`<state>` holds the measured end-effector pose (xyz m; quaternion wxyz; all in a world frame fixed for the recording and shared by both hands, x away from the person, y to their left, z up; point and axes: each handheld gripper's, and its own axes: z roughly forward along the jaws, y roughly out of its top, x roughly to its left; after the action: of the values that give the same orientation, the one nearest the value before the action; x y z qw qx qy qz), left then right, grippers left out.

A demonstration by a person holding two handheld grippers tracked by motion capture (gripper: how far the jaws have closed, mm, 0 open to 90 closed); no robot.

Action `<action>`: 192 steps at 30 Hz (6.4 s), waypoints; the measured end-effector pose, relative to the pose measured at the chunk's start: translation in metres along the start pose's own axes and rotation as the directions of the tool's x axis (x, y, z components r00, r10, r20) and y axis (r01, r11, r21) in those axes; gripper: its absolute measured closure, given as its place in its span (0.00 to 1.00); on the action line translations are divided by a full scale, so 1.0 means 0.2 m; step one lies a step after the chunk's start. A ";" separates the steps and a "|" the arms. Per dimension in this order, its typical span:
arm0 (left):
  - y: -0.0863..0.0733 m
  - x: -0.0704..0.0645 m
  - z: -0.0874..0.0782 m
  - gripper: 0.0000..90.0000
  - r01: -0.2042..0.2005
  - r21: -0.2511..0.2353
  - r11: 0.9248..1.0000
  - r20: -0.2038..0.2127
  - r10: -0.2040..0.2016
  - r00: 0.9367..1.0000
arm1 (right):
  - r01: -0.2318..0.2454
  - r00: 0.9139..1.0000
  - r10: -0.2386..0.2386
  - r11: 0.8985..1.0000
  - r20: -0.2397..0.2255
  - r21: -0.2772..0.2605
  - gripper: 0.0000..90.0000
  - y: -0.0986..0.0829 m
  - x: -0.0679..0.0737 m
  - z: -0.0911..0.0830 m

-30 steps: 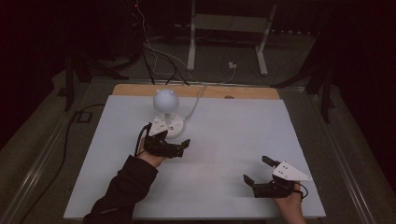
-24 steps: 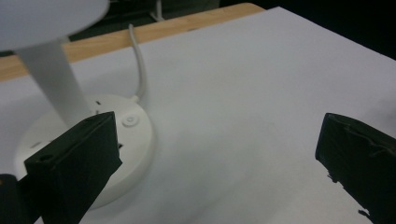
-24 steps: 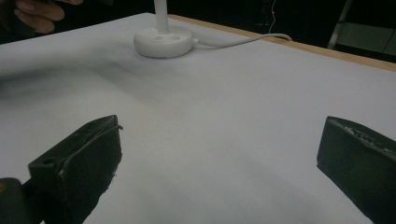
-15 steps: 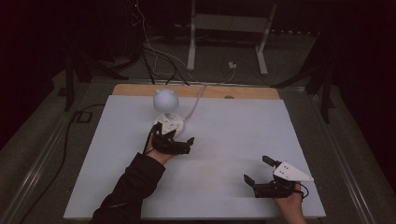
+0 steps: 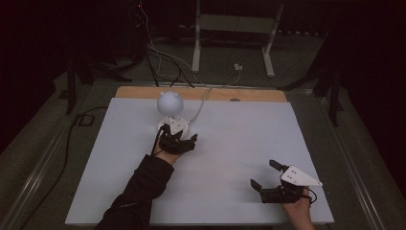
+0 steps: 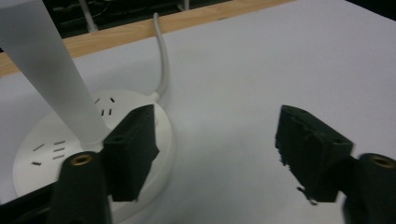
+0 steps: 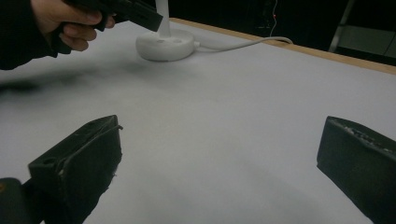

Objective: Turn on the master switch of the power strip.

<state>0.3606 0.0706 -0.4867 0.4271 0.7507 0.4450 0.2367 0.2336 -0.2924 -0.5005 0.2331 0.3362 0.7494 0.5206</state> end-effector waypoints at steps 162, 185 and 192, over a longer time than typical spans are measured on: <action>0.15 -0.05 -0.20 0.01 -0.220 0.106 0.970 0.354 0.170 0.920 | -0.013 1.000 0.013 1.000 -0.024 -0.007 0.00 0.00 0.00 0.00; -0.05 0.03 -0.40 0.00 -0.261 0.100 0.960 0.423 0.196 0.884 | -0.011 1.000 0.010 1.000 -0.024 -0.005 0.00 0.00 0.01 0.00; -0.14 0.08 -0.44 0.00 -0.251 0.121 0.960 0.415 0.181 0.892 | -0.010 1.000 0.009 1.000 -0.022 -0.002 0.00 0.00 0.01 0.00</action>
<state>0.2907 0.1290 -0.4653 0.4135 0.8620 0.2804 0.0852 0.2323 -0.2907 -0.4996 0.2230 0.3338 0.7496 0.5263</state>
